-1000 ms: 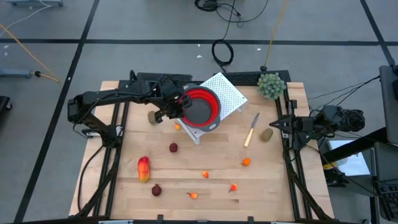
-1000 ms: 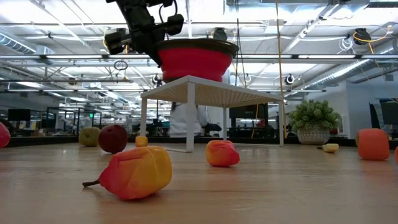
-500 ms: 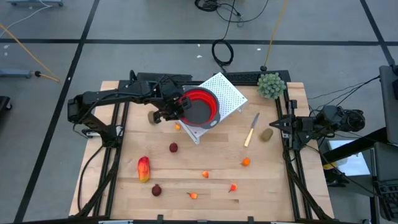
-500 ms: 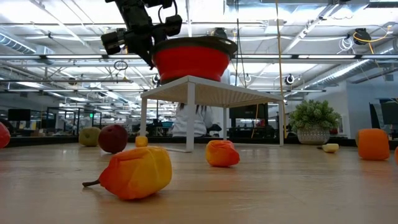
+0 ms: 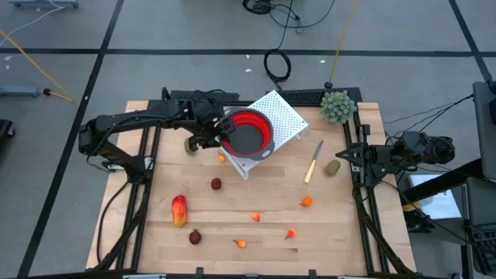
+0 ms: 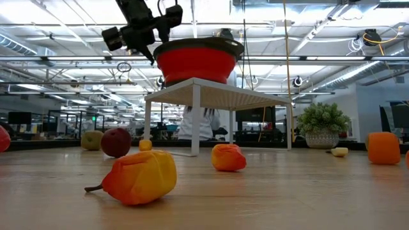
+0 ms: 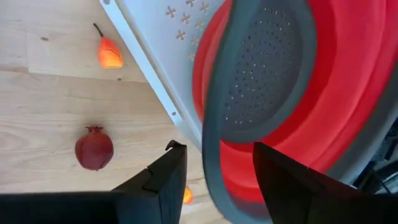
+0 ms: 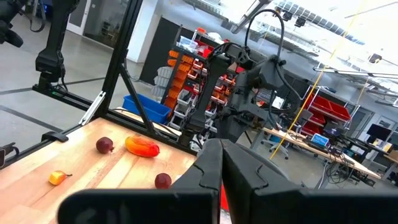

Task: Pick & Place Fruit
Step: Put the mango into the red strainer bowl on the shelf

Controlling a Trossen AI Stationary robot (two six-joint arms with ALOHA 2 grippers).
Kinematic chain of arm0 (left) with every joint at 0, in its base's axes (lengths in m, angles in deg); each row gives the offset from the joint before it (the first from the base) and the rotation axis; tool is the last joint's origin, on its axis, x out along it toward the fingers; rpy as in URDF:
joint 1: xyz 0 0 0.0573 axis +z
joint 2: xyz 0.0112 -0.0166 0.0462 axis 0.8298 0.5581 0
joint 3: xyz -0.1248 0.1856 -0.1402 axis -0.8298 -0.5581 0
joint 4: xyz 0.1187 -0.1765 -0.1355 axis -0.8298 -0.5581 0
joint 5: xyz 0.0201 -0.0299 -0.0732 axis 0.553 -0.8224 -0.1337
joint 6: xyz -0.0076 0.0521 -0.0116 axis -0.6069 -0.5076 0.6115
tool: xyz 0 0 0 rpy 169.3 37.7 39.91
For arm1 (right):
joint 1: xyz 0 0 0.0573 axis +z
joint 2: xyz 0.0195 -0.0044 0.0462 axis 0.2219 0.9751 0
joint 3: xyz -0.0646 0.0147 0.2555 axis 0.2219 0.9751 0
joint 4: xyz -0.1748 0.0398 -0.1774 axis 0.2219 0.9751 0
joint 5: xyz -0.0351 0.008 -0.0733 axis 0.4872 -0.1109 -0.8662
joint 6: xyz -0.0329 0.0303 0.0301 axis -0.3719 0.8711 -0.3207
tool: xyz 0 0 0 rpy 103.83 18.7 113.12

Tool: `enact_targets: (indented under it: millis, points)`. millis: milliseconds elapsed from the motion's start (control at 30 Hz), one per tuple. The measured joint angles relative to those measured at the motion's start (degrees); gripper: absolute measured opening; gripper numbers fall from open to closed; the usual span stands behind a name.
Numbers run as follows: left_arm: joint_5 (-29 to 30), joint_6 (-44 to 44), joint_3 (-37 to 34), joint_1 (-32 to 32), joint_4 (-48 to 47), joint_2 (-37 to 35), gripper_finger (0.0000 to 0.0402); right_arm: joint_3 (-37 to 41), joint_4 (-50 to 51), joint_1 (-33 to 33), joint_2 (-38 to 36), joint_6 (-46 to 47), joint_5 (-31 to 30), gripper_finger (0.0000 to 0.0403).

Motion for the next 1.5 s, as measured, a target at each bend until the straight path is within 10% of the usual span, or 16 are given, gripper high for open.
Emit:
enact_targets:
  millis: [567, 1500]
  points:
    - [1.2, 1.6, 0.0, -2.5, -5.5, -10.0, 0.0152, 0.0, 0.2, 0.0, 0.0, 0.2, -0.2, 0.0]
    - [7.7, 7.6, 0.0, -28.2, -23.1, -13.0, 0.009, 0.0, 5.6, 0.0, 0.0, 6.2, -3.8, 0.0]
